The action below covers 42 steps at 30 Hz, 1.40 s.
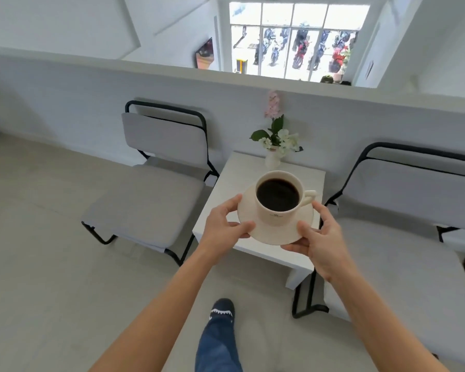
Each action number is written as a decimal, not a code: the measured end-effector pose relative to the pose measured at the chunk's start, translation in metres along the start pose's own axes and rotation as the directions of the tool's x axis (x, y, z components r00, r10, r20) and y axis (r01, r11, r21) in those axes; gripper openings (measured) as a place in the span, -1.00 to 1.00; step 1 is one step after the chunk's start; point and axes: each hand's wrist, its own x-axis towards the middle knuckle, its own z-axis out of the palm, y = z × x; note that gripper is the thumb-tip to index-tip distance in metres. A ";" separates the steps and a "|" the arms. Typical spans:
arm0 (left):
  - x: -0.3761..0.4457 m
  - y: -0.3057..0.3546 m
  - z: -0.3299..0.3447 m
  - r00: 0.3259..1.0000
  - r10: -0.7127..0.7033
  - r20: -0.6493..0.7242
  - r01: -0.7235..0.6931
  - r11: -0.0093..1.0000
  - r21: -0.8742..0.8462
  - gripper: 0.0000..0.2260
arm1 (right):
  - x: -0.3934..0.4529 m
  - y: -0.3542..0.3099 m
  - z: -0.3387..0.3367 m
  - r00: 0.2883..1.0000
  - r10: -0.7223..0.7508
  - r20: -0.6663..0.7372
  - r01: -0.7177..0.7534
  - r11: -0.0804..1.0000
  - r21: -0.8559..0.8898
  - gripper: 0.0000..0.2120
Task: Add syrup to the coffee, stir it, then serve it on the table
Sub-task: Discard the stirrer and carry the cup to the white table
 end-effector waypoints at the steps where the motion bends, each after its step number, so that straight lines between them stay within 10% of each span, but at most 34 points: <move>1: 0.020 -0.005 -0.006 1.000 0.003 0.016 -0.003 1.000 0.014 -0.33 | 0.016 0.002 0.007 1.000 0.004 -0.017 -0.004 1.000 0.000 -0.44; 18: 0.277 -0.112 -0.023 0.966 -0.140 0.216 0.107 0.981 0.159 -0.33 | 0.242 0.090 0.063 0.966 0.070 -0.251 -0.084 0.995 -0.046 -0.50; 42: 0.397 -0.359 0.051 0.949 -0.249 0.194 0.165 0.916 0.365 -0.35 | 0.400 0.319 0.021 0.926 0.220 -0.307 -0.308 0.911 -0.274 -0.45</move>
